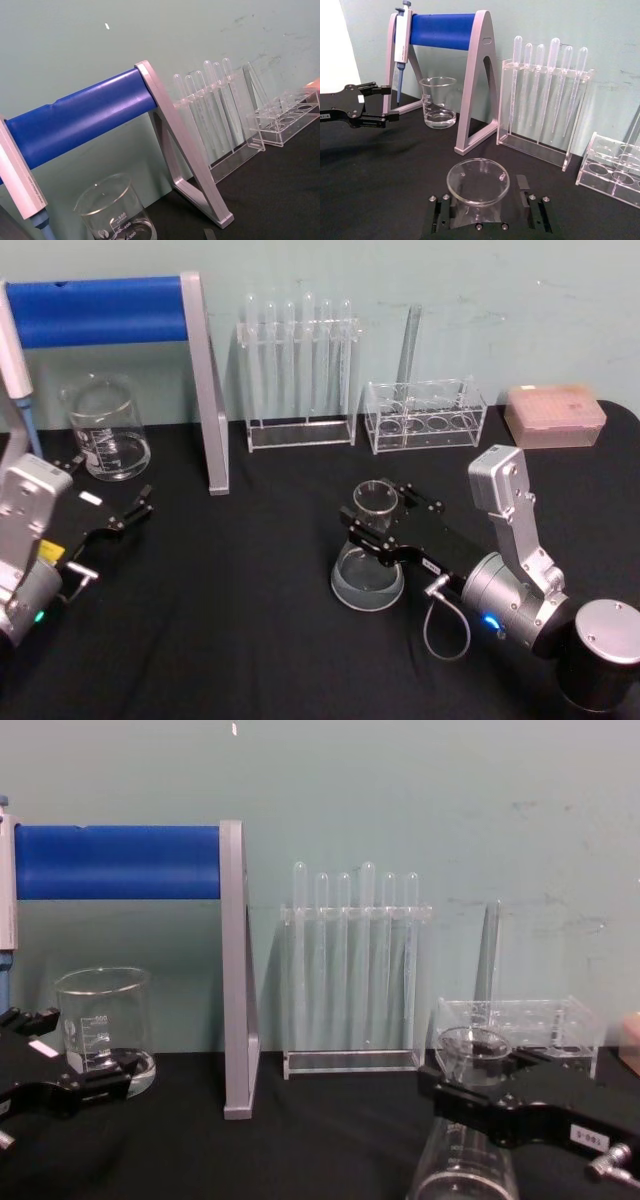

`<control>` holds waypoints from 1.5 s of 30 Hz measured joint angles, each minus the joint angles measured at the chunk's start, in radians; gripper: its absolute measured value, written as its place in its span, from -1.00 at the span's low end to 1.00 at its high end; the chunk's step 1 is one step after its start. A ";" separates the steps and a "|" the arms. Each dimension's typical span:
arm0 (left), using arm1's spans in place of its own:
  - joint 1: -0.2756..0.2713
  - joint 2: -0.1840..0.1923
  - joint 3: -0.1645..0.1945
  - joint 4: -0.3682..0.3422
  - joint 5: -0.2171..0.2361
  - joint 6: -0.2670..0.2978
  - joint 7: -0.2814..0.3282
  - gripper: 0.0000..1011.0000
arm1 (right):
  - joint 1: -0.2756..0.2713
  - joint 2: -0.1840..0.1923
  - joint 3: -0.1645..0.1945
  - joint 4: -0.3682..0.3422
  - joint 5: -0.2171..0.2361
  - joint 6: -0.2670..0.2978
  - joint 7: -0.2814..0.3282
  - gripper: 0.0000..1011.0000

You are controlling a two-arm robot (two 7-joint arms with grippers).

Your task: Grasp the erlenmeyer flask with one hand, shake it three times, then place it back.

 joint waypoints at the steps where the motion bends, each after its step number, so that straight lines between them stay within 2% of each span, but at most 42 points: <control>1: 0.000 0.000 0.000 0.000 0.000 0.000 0.000 0.98 | 0.000 0.000 0.000 0.000 0.000 0.000 0.000 0.45; 3: 0.000 0.000 0.000 0.000 0.000 0.000 0.000 0.98 | 0.000 0.000 0.000 0.000 0.000 0.000 0.000 0.25; 10: 0.000 0.000 0.000 0.000 0.000 0.000 0.000 0.98 | 0.000 0.000 0.000 0.000 0.001 0.001 -0.001 -0.10; 20: 0.000 0.000 0.000 0.000 0.000 0.000 0.000 0.98 | 0.000 0.000 0.001 0.000 0.001 0.001 0.000 -0.10; 26: 0.000 0.000 0.000 0.000 0.000 0.000 0.000 0.98 | -0.005 -0.003 0.024 -0.021 0.001 0.016 0.001 -0.10; 39: 0.000 0.000 0.000 0.000 0.000 0.000 0.000 0.98 | -0.019 0.024 0.074 -0.157 0.031 0.108 0.001 -0.10; 45: 0.000 0.000 0.000 0.000 0.000 0.000 0.000 0.98 | -0.019 0.029 0.084 -0.179 0.041 0.118 -0.006 -0.10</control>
